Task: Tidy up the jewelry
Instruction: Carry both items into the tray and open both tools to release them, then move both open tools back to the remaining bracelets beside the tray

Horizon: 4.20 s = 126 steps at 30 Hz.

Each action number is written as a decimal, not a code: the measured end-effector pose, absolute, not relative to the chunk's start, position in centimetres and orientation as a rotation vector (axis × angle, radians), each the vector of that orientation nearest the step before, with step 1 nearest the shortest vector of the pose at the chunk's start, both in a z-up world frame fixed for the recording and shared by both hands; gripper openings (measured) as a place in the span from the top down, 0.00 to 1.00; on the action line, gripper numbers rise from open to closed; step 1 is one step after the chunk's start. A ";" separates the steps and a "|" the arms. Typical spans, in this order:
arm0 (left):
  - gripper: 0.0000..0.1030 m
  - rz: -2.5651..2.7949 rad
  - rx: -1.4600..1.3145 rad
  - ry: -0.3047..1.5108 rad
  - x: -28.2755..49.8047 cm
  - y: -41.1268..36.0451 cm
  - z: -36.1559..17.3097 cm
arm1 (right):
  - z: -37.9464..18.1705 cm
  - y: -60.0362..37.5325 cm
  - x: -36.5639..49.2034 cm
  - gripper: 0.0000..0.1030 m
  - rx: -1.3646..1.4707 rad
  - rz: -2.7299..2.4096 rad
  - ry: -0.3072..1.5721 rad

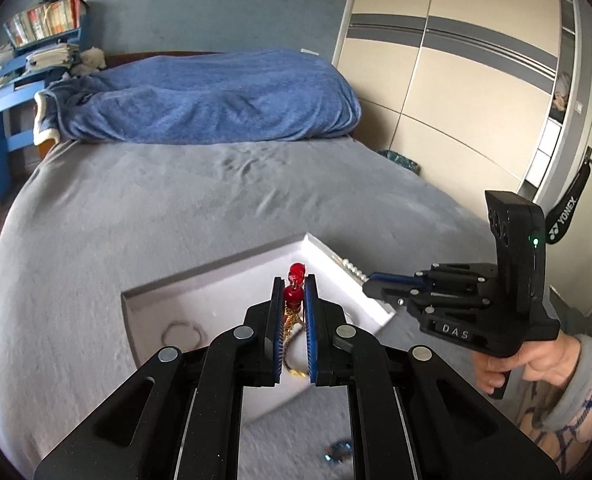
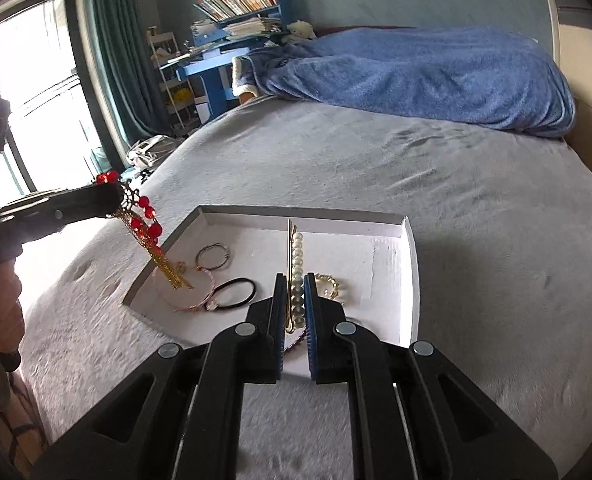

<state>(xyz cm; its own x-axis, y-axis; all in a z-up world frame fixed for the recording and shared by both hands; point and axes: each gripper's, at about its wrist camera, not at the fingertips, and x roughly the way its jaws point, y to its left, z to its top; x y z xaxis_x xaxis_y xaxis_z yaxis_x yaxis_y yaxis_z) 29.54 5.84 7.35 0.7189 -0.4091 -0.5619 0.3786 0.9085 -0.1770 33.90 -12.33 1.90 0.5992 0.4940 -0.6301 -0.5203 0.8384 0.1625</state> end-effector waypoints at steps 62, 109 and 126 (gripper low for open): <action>0.11 -0.126 0.069 0.721 32.4 5.0 2.0 | -2.4 -10.6 38.3 0.32 -0.053 0.509 0.814; 0.10 -0.153 0.053 0.836 15.2 5.2 -2.7 | -4.6 -15.5 24.8 0.08 -0.075 0.518 0.809; 0.34 -0.174 0.071 1.034 16.7 4.7 -6.6 | -6.8 -10.2 23.4 0.32 -0.222 0.652 0.856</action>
